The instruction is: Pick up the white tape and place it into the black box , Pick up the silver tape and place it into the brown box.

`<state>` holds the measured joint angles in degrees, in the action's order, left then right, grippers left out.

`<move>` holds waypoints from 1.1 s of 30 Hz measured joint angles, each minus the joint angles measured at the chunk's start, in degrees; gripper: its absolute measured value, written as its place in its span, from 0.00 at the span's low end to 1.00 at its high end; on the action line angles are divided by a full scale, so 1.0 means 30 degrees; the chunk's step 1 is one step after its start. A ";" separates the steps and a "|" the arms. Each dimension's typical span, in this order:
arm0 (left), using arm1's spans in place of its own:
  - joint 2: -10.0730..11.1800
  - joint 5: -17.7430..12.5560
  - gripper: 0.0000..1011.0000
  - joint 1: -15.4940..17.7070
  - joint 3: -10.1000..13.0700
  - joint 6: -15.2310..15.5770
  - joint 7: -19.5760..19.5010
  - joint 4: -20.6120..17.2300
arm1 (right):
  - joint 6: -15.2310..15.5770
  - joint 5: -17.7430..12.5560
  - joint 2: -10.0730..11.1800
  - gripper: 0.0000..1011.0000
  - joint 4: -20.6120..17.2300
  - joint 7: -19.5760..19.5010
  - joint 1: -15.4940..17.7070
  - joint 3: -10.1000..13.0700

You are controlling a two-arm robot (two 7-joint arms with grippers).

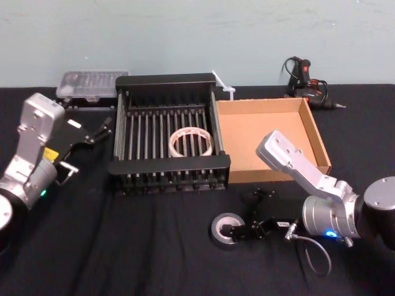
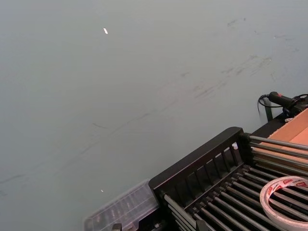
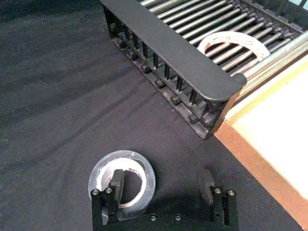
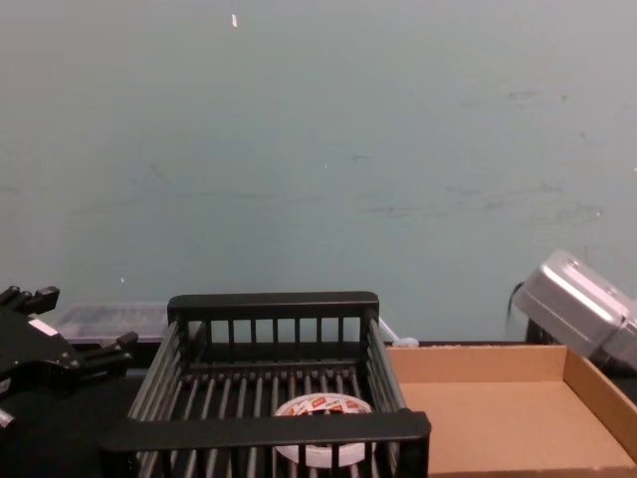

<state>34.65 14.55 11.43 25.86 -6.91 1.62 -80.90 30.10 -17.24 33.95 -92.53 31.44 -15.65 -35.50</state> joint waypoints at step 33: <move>0.0000 0.0001 0.99 0.0001 0.0000 0.0000 -0.0001 -0.0001 | -0.0023 -0.0031 0.0037 0.35 -0.0053 -0.0016 0.0009 -0.0006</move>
<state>34.65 14.55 11.43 25.86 -6.91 1.62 -80.90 30.03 -17.33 34.06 -92.68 31.40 -15.62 -35.52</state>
